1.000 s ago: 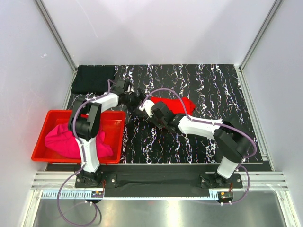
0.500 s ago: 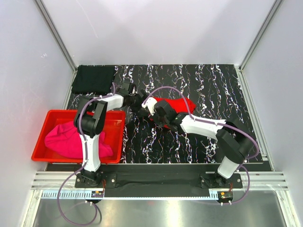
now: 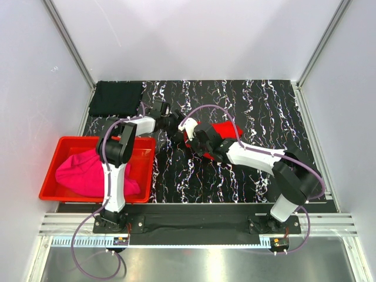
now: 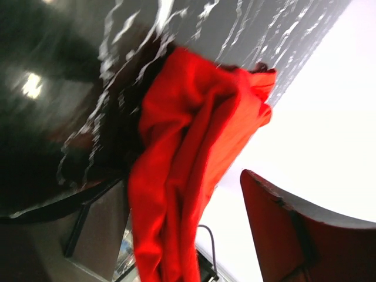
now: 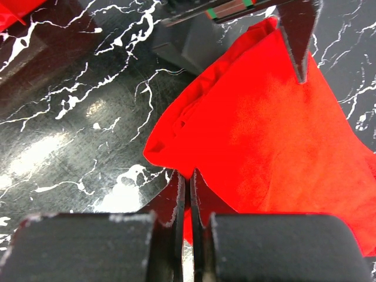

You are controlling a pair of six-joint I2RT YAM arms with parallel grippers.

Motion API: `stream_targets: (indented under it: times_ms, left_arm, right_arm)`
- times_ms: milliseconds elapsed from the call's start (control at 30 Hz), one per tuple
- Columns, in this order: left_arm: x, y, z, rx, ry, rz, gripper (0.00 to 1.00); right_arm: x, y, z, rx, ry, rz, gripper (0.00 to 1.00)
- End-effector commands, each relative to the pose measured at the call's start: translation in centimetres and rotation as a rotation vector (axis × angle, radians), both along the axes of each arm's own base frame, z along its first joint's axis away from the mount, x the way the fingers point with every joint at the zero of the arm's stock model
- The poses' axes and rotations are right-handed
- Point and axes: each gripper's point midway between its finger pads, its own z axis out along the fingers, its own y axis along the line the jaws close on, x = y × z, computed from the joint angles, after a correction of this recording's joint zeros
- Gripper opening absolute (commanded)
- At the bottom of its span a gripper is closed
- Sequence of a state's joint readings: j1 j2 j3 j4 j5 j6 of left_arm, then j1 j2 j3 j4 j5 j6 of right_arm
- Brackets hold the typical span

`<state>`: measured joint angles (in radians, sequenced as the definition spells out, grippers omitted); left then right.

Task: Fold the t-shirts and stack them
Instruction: Neatly place the folded tshirt to the corner

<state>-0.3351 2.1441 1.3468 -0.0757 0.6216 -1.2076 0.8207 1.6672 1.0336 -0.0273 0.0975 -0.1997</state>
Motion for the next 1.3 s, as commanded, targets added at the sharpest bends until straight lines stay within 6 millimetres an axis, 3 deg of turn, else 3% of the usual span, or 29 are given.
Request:
stream_targets:
  times_ms: [0,200,333,367,400,433,467,500,533,567,633,667,800,867,900,967,1000,1100,1133,1267]
  left_arm:
    - [0.7,0.3,-2.8,0.053,0.005,0.025,0.78]
    - [1.8,-0.2,-3.1,0.033,-0.030,0.019,0.64]
    - [2.0,-0.4,-3.2,0.030,-0.047,0.005,0.42]
    - [2.3,-0.5,-2.9,0.024,-0.080,-0.011,0.27]
    - [2.5,-0.6,-2.7,0.028,-0.100,-0.024,0.19]
    - [3.6,-0.9,-1.5,0.029,-0.148,-0.039,0.12]
    - [3.6,-0.6,-2.0,0.074,-0.175,-0.075,0.00]
    - [3.5,-0.3,-1.9,0.102,-0.166,-0.095,0.00]
    - [3.9,-0.2,-1.5,0.113,-0.188,-0.110,0.00]
    - [4.9,-0.2,-0.1,0.131,-0.257,-0.130,0.00]
    - [5.3,0.4,0.9,0.169,-0.295,-0.148,0.00]
    - [6.5,0.7,2.7,0.196,-0.373,-0.161,0.00]
    - [8.3,2.9,5.9,0.294,-0.459,-0.167,0.00]
    - [9.0,4.5,6.5,0.376,-0.484,-0.178,0.00]
    - [10.1,4.8,8.4,0.389,-0.529,-0.171,0.00]
    - [10.8,6.4,8.7,0.446,-0.538,-0.175,0.00]
    - [11.6,6.6,10.0,0.450,-0.575,-0.175,0.00]
    - [12.6,8.9,10.5,0.546,-0.599,-0.201,0.00]
    - [13.7,9.8,11.9,0.592,-0.657,-0.203,0.00]
    - [14.9,12.8,14.2,0.730,-0.720,-0.210,0.00]
  right_arm:
    - [0.6,0.9,3.3,0.104,-0.044,0.006,0.00]
    - [0.6,0.8,3.4,0.111,-0.042,0.004,0.00]
    - [0.5,0.7,3.4,0.121,-0.034,-0.002,0.00]
    - [0.4,0.7,3.3,0.125,-0.029,-0.001,0.00]
    - [0.3,0.7,3.3,0.132,-0.018,-0.010,0.03]
    - [0.2,0.7,3.4,0.136,-0.013,-0.016,0.23]
    - [0.3,0.6,3.5,0.146,-0.005,-0.036,0.36]
    - [0.2,0.3,3.7,0.144,0.002,-0.056,0.51]
    - [0.1,-0.1,3.8,0.135,0.016,-0.079,0.59]
    - [0.1,-0.4,4.1,0.137,0.021,-0.100,0.70]
    - [0.0,-1.5,5.7,0.142,0.023,-0.156,0.75]
    - [0.0,-2.1,6.3,0.141,0.019,-0.189,0.80]
    - [-1.1,-6.9,10.4,0.202,0.015,-0.381,0.88]
    - [-1.6,-8.7,11.2,0.207,0.021,-0.440,0.89]
    - [-2.6,-10.0,11.6,0.196,0.029,-0.459,0.89]
    - [-3.4,-11.3,11.6,0.197,0.039,-0.504,0.89]
    - [-4.3,-12.1,11.6,0.199,0.043,-0.512,0.89]
    - [-5.5,-13.0,11.5,0.245,0.039,-0.518,0.89]
    - [-5.7,-13.1,11.5,0.258,0.035,-0.516,0.89]
    - [-6.1,-13.0,11.2,0.285,0.033,-0.500,0.90]
